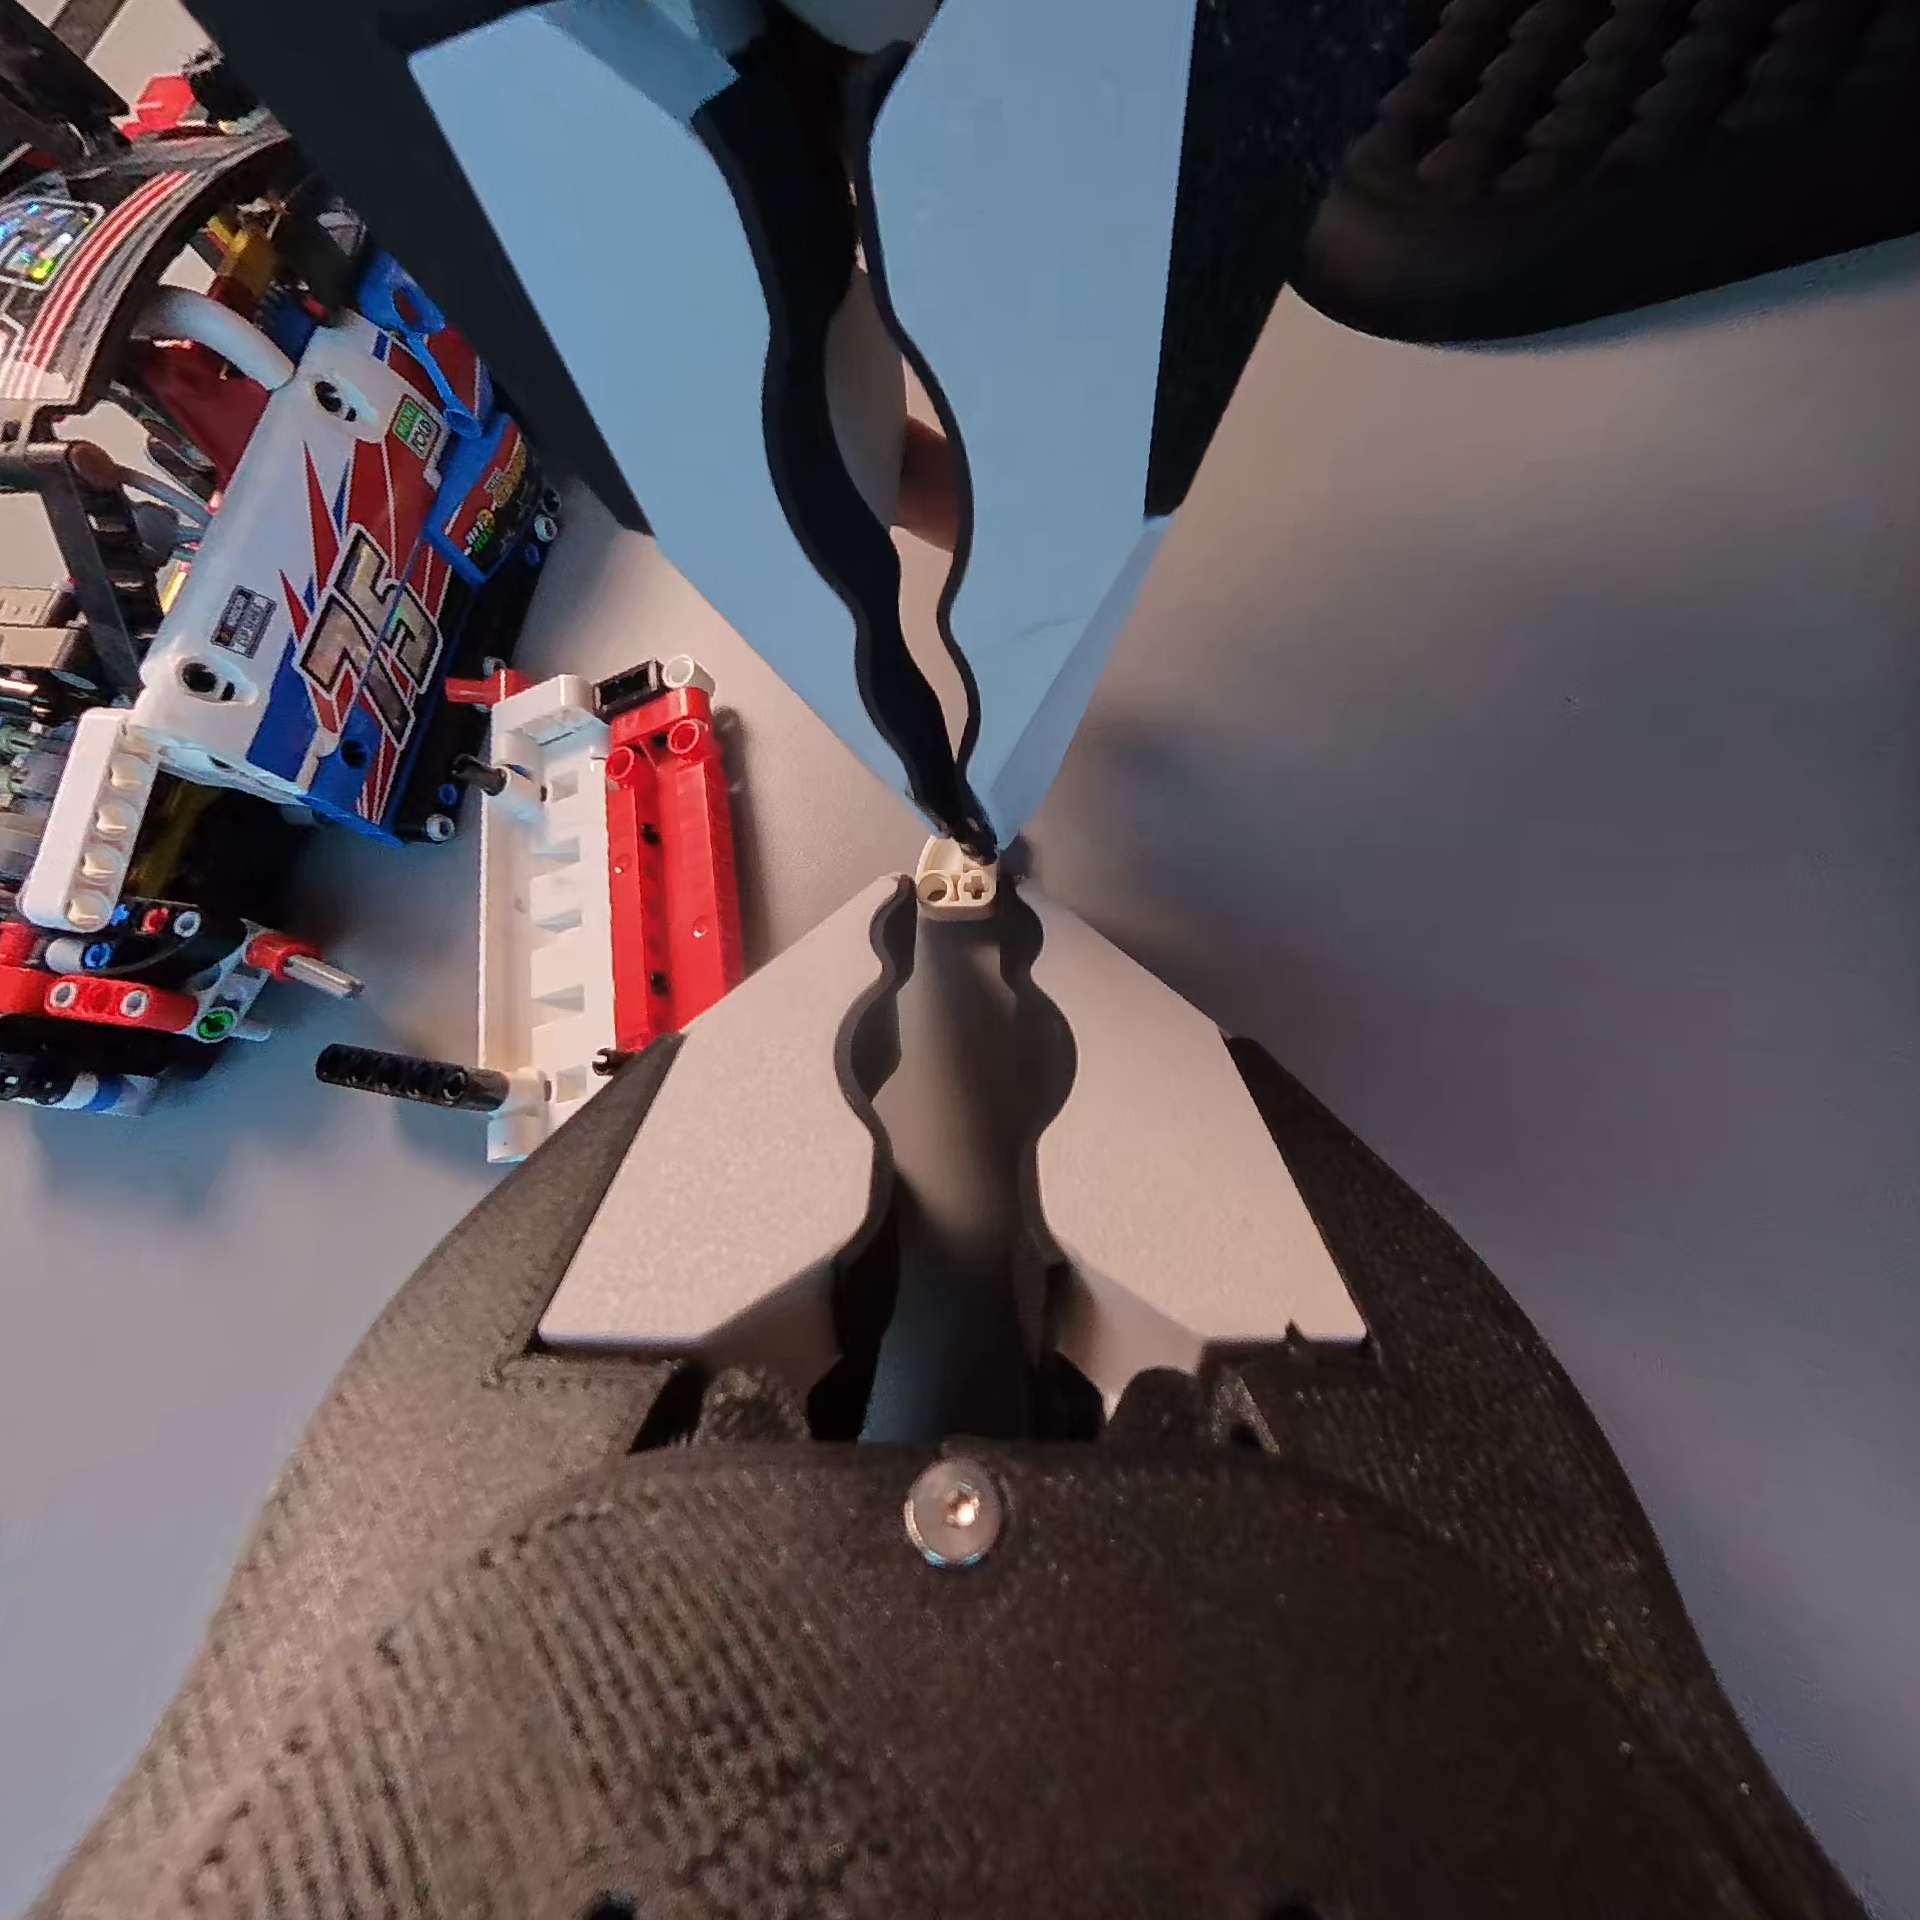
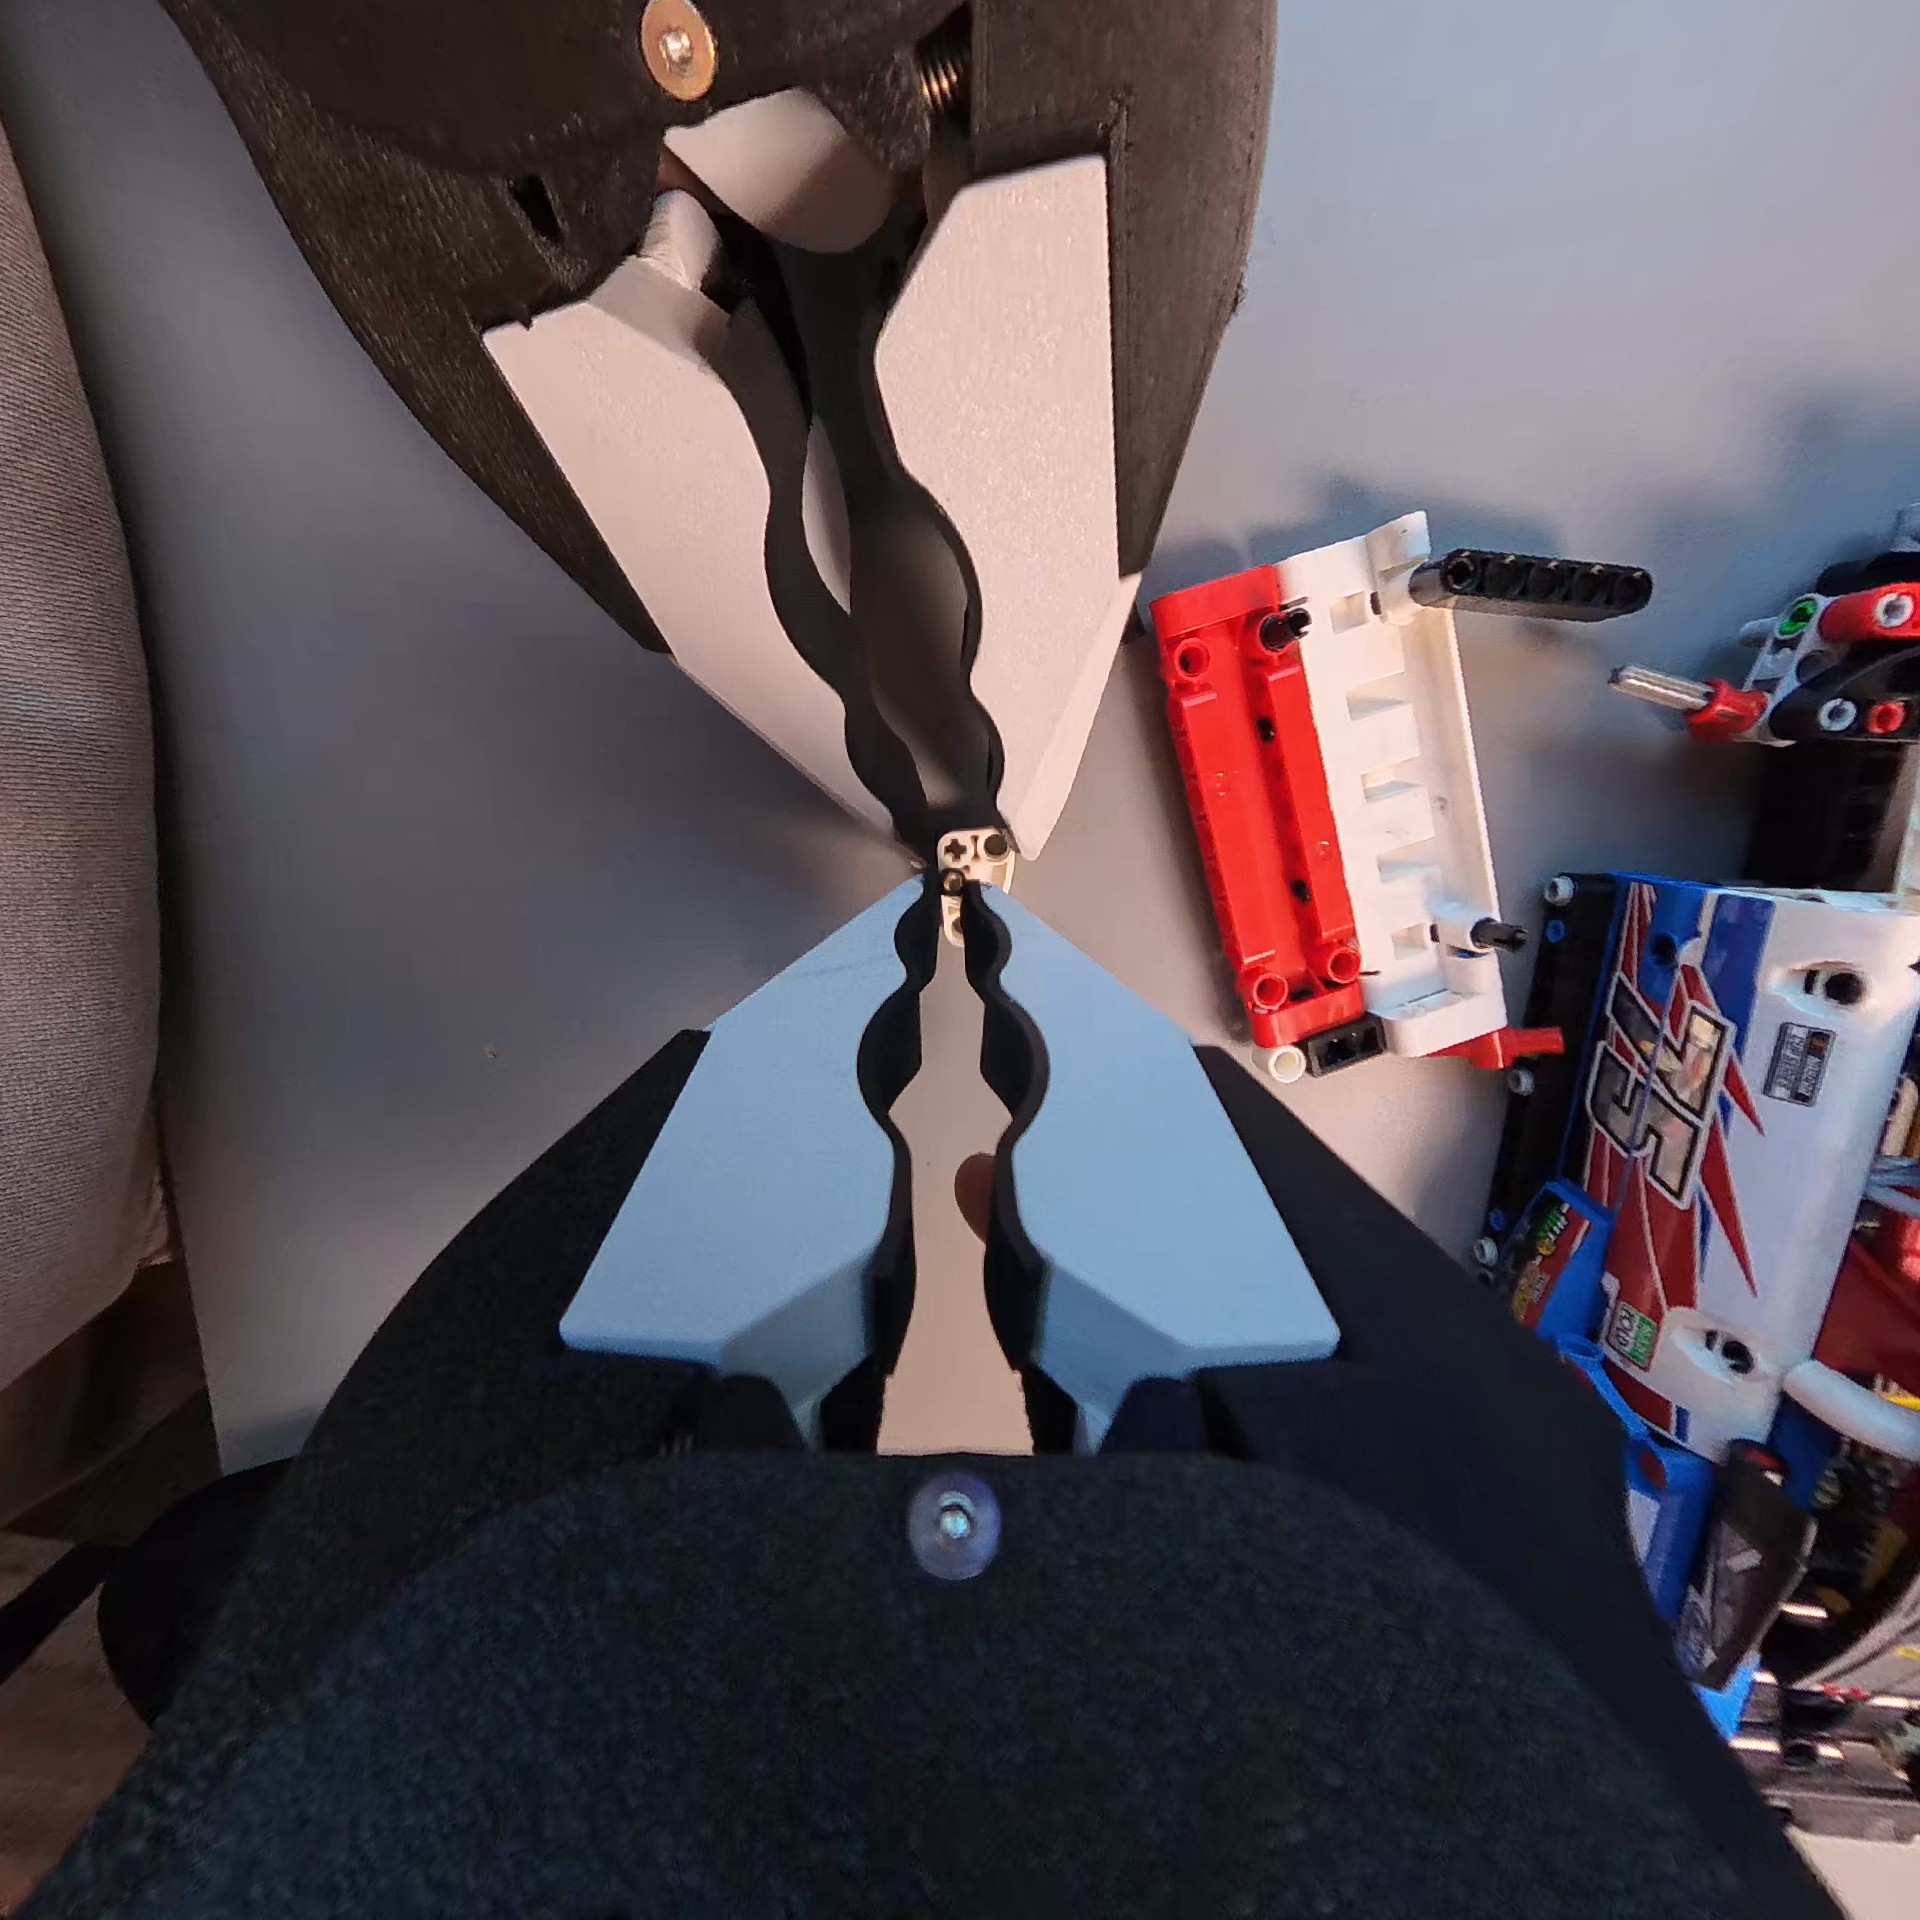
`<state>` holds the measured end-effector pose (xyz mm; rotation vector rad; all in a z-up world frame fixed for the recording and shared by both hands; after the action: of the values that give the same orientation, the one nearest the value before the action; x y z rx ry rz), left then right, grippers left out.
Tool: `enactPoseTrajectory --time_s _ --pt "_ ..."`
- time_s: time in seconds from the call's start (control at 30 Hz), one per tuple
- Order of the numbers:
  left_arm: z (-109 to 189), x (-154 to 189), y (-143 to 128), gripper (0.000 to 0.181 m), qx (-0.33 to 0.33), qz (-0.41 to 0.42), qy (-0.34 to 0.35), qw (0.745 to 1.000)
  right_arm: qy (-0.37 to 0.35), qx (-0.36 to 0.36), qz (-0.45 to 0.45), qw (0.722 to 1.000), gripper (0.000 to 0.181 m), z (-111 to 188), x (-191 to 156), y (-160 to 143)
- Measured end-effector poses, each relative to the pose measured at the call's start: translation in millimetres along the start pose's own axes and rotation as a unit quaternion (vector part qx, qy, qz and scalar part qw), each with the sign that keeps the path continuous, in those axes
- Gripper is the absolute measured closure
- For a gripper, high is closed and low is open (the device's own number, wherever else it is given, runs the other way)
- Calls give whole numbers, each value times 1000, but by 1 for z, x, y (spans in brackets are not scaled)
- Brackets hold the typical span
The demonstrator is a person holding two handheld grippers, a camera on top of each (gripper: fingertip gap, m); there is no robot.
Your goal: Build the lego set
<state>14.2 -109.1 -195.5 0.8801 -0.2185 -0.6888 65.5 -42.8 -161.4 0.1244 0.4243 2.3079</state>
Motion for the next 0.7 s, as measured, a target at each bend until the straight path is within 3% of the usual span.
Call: enactPoseTrajectory --time_s 0.03,0.37,0.7 --pt "0 0 0 167 0 0 0 1000 -1 1 -1 1000 181 0 0 -1" --pt "1 0 -1 167 2 -8 1 1000 12 44 -22 999 181 1 4 -8" --pt "3 -3 -3 167 3 -21 -8 1000 -5 108 -79 991 181 4 10 -34"
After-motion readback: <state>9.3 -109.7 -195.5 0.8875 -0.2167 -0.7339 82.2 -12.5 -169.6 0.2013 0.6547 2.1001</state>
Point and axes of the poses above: each gripper's, where its closed fingertips meet, z back along the fingers, y out of its top, x = y × z across the jaws, the point moved 8 cm from there along z, back along the fingers, and after that the axes turned 3 degrees about z, right-handed, at the moved point
